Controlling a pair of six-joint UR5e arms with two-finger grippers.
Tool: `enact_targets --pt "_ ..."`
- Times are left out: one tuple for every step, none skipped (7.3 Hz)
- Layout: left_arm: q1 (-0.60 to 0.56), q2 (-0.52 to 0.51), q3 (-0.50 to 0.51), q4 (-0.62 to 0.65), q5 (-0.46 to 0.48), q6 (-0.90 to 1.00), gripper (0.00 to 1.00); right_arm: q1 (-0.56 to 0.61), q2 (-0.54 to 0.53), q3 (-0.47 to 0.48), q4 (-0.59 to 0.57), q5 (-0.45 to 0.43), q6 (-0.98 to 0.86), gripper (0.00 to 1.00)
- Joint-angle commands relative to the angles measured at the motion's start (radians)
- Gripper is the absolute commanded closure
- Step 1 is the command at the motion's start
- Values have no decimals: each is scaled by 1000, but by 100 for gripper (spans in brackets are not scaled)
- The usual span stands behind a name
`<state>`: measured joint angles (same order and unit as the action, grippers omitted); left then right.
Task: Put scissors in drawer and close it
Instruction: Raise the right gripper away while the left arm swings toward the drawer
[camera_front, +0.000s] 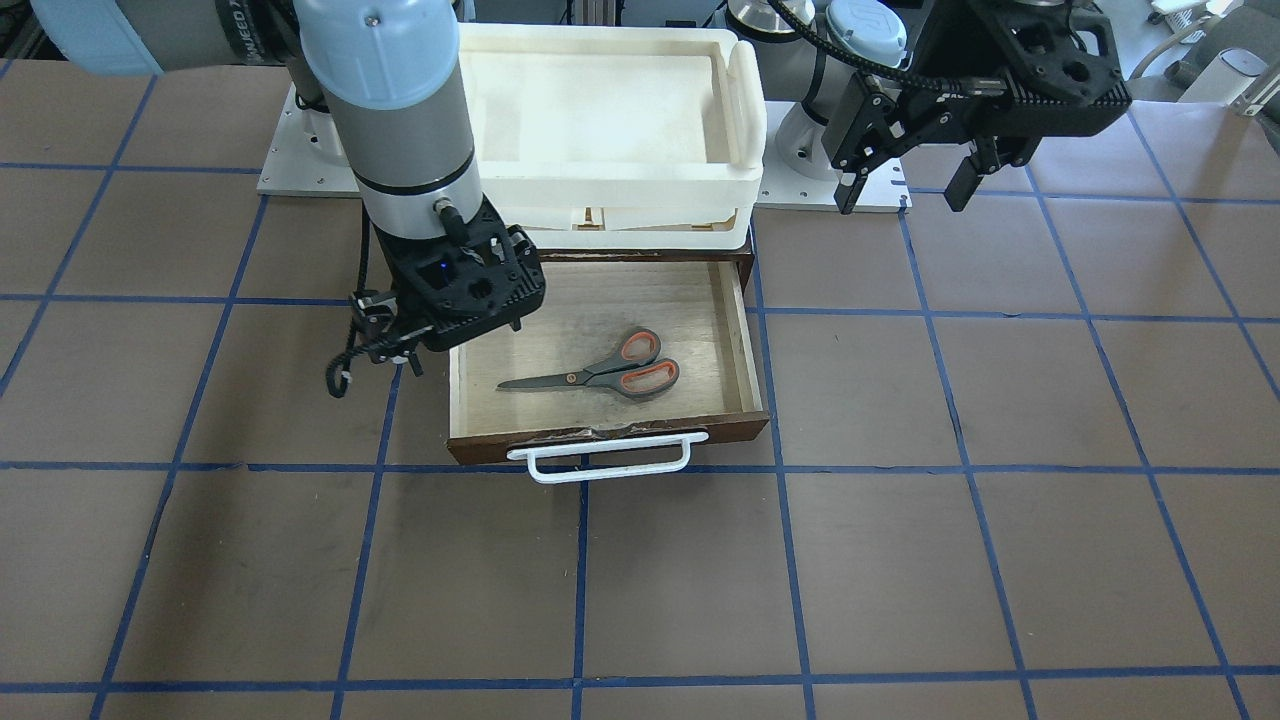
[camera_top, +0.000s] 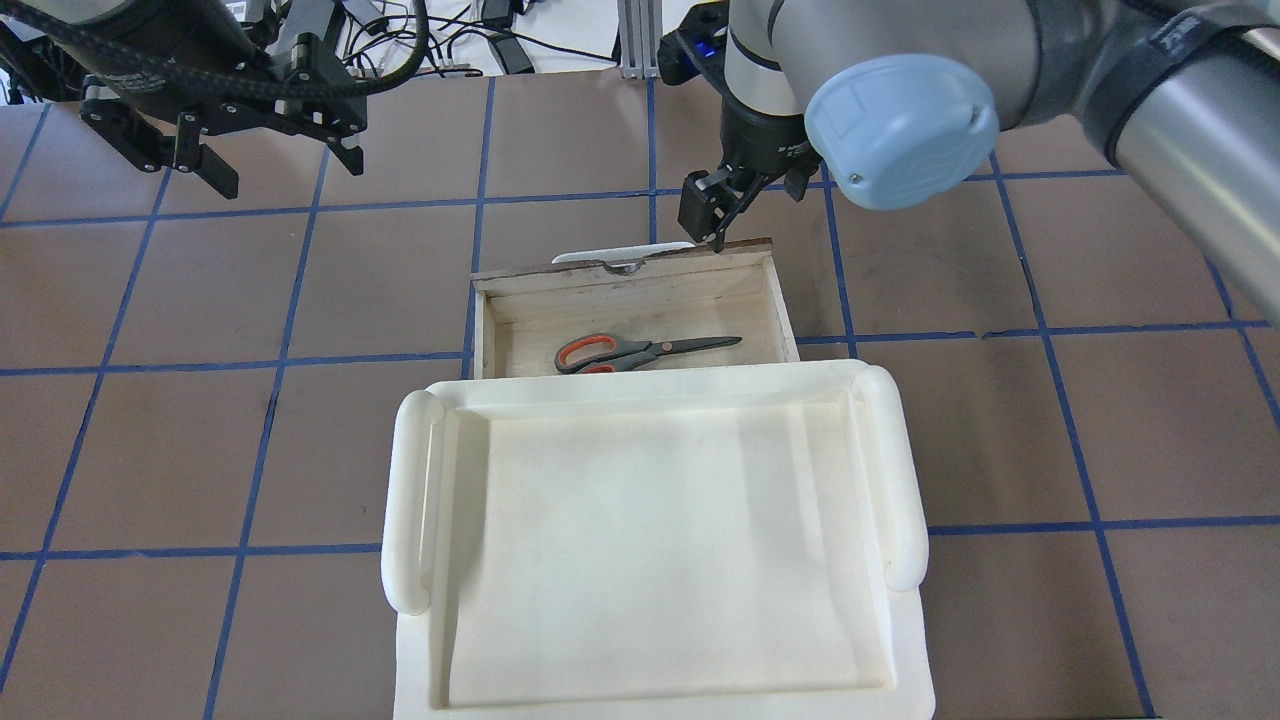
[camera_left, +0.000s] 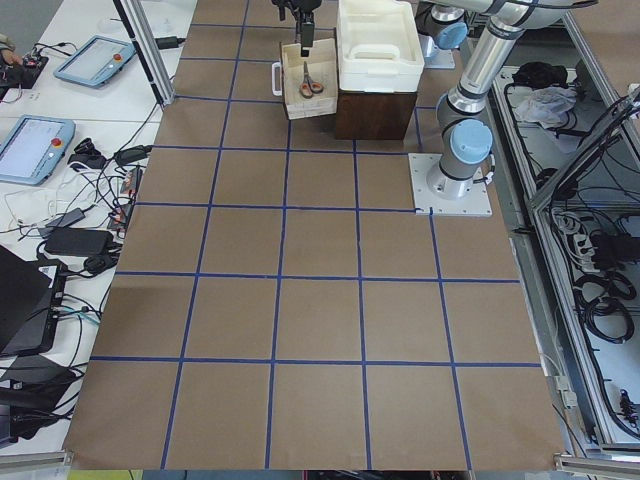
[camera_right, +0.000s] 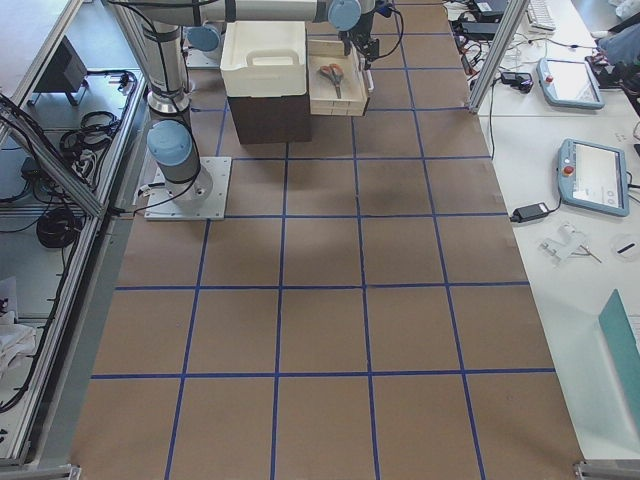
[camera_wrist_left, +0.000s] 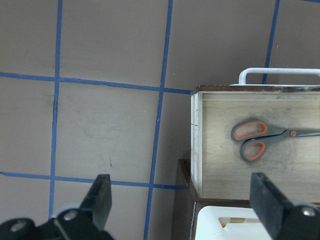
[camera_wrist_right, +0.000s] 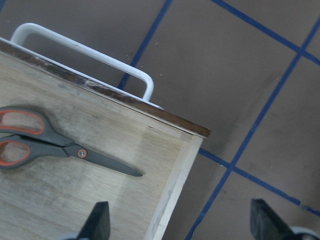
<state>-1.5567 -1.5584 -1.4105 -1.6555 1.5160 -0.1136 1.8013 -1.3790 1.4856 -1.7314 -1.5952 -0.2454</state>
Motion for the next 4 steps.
enact_targets --pt "-22 -87 16 43 -11 -41 0 -101 -41 5 58 -16 123 0" --pt "-31 -125 16 96 -13 -44 0 -188 -57 4 91 -9 124 0" --pt "-48 -178 16 155 -13 -47 0 -250 -80 4 89 -14 118 0" --pt "-72 -228 16 228 -14 -85 0 -273 -81 4 85 -8 126 0"
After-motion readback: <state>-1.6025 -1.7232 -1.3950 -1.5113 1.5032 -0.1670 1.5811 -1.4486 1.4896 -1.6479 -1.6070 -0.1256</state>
